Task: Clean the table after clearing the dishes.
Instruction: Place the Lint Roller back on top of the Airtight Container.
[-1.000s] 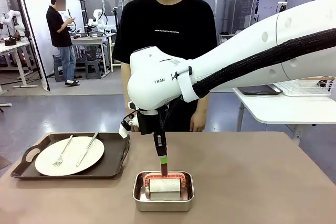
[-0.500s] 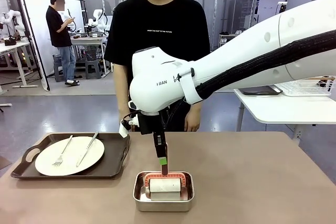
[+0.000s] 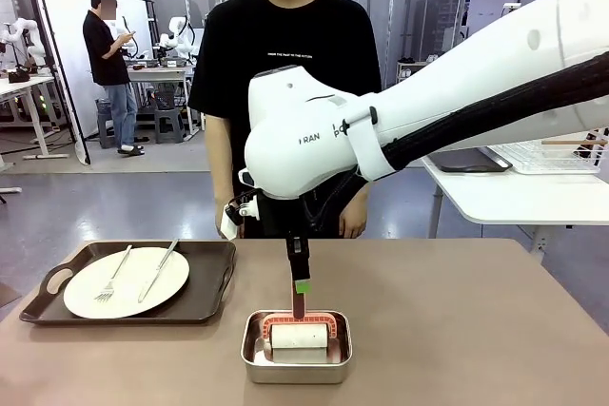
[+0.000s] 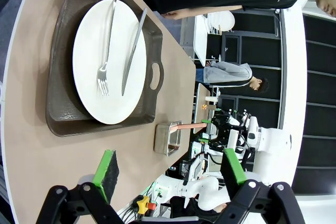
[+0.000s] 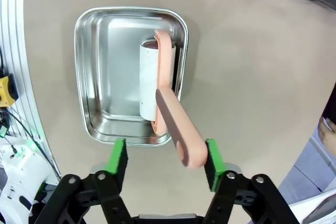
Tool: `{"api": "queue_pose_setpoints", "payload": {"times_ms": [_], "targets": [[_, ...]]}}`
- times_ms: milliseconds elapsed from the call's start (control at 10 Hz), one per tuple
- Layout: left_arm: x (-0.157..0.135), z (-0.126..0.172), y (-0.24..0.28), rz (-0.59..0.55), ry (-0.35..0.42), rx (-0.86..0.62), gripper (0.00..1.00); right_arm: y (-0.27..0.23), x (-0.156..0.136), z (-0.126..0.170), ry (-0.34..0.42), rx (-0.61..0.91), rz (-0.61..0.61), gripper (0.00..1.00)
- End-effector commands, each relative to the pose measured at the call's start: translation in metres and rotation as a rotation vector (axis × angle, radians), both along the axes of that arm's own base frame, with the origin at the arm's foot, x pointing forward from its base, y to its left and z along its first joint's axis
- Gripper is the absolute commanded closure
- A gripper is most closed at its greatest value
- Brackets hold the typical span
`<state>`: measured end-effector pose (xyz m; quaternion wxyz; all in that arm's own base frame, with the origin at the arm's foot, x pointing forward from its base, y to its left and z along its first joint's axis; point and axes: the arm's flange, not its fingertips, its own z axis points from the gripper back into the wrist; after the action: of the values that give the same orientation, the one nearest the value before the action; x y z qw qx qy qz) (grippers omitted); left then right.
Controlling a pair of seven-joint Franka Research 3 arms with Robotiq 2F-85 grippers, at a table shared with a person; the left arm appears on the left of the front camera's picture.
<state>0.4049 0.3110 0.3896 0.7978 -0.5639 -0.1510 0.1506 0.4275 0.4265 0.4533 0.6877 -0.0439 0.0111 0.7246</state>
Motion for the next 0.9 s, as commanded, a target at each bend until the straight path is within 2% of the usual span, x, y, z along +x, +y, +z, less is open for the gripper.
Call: {"api": "queue_pose_setpoints", "payload": {"times_ms": [0,100,200,300,400,800], "targets": [[-0.003,0.001,0.001,0.003,-0.003,-0.001,0.0,-0.017,-0.016,0.002,-0.032,0.052,0.022,0.19],[-0.003,0.001,0.001,0.003,-0.003,-0.001,0.0,-0.019,-0.017,0.005,-0.046,0.064,0.023,0.02],[-0.003,0.001,0.001,0.003,-0.003,-0.001,0.0,-0.023,-0.018,0.005,-0.051,0.066,0.018,0.08],[-0.003,0.001,0.001,0.003,-0.003,-0.001,0.0,-0.028,-0.016,0.005,-0.067,0.064,-0.012,0.08],[-0.003,0.001,0.001,0.003,-0.003,-0.001,0.0,-0.009,-0.009,0.01,-0.048,0.033,-0.006,0.08],[-0.003,0.001,0.001,0.003,-0.003,-0.001,0.0,-0.009,-0.009,0.01,-0.048,0.033,-0.006,0.08]]}}
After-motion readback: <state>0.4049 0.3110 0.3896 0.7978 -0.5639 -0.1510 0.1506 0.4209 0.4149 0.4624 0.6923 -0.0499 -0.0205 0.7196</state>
